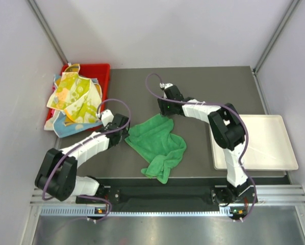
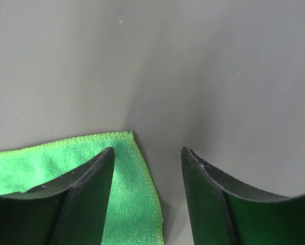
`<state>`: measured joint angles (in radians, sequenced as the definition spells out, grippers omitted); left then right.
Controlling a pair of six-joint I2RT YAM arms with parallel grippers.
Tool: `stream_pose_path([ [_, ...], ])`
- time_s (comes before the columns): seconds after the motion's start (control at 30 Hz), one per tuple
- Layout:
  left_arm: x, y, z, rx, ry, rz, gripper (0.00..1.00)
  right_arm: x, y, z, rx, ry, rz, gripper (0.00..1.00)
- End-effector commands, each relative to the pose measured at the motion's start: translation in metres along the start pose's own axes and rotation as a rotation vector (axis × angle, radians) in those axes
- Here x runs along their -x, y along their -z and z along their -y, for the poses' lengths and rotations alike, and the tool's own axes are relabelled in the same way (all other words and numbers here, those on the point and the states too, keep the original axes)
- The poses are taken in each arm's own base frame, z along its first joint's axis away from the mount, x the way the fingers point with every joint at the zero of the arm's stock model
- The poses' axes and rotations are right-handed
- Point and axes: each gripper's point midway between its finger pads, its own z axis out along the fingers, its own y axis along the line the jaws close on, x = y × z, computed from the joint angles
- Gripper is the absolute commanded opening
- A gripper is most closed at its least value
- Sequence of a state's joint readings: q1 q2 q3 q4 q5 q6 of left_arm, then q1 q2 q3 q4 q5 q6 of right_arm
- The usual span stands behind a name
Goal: Fold and stack the towels
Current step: Flatten out the crumpled towel
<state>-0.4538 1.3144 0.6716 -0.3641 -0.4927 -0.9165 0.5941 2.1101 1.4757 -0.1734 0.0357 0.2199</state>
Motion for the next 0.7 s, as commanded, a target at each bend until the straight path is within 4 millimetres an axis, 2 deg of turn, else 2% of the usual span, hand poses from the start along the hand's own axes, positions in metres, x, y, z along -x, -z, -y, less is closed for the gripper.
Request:
stream_pose_path([
  [0.0,0.018,-0.008,0.014,-0.004,0.015,0.048,0.63,0.014,0.000,-0.007,-0.009,0.026,0.027,0.56],
  [0.23,0.016,-0.026,0.018,0.008,0.025,0.022,0.63,0.009,-0.004,-0.013,-0.028,0.066,0.018,0.58],
  [0.47,0.001,-0.037,0.018,0.015,0.021,-0.022,0.57,0.001,-0.005,-0.017,-0.058,0.092,0.000,0.57],
  [0.67,-0.004,-0.044,0.017,0.029,0.024,-0.034,0.50,-0.002,-0.005,-0.018,-0.070,0.100,-0.014,0.49],
])
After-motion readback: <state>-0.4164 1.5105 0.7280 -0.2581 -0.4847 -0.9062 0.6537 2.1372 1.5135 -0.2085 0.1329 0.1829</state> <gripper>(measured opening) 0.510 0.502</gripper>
